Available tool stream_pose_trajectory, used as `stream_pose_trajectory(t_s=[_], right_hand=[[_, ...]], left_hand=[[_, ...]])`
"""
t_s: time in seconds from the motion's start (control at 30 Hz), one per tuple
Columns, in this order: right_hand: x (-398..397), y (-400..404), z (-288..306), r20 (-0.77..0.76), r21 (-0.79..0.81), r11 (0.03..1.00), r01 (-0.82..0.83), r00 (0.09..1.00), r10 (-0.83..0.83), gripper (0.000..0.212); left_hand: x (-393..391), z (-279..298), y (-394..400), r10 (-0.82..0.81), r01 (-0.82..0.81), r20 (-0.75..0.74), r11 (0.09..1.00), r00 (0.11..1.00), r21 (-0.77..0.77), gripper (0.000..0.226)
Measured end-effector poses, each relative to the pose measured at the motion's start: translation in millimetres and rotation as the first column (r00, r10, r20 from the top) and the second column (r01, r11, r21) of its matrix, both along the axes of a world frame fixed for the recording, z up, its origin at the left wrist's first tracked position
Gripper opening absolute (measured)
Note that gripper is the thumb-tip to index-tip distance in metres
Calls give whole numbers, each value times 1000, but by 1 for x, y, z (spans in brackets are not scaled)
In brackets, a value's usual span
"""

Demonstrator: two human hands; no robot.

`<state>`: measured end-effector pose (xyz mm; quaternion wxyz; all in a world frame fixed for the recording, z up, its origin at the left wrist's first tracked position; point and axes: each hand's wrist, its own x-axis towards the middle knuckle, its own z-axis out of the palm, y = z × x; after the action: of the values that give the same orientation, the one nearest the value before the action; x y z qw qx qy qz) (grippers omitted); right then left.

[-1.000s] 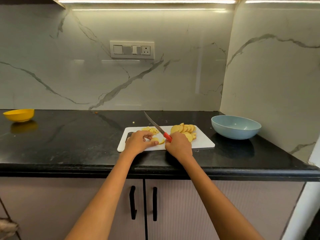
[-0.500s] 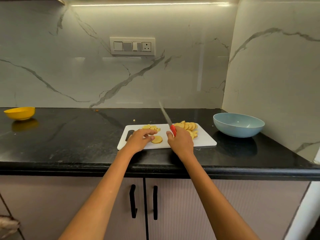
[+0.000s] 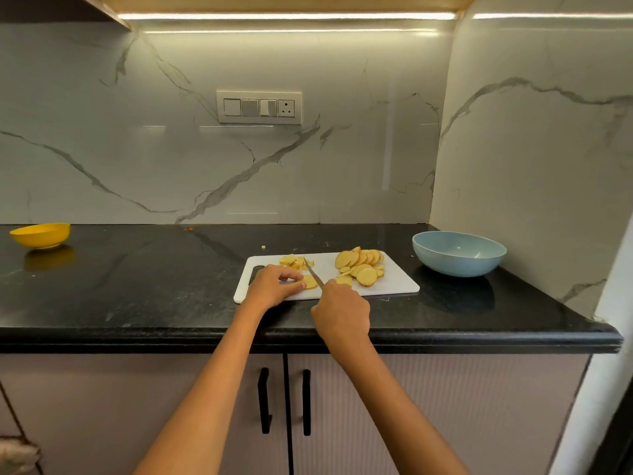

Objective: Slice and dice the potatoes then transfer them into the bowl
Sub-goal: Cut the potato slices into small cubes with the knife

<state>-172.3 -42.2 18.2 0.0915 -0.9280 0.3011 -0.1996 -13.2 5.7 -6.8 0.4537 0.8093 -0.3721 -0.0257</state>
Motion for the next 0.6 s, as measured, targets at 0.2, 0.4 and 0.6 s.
stream_pose_trajectory(t_s=[0.2,0.4,0.6], right_hand=[[-5,11,7,-82,-34,999,-20,996,17,29],[2,18,7,-114,-81,996,-22,993,13,30],[13,20,12,-120,-99,995,-27,993,15,28]], left_hand=[[-3,2,1,13,-15,65,999,998,33,16],[-5,4,1,13,-15,81,999,997,33,14],[-10,9,2,44,-52,136,997,990,63,18]])
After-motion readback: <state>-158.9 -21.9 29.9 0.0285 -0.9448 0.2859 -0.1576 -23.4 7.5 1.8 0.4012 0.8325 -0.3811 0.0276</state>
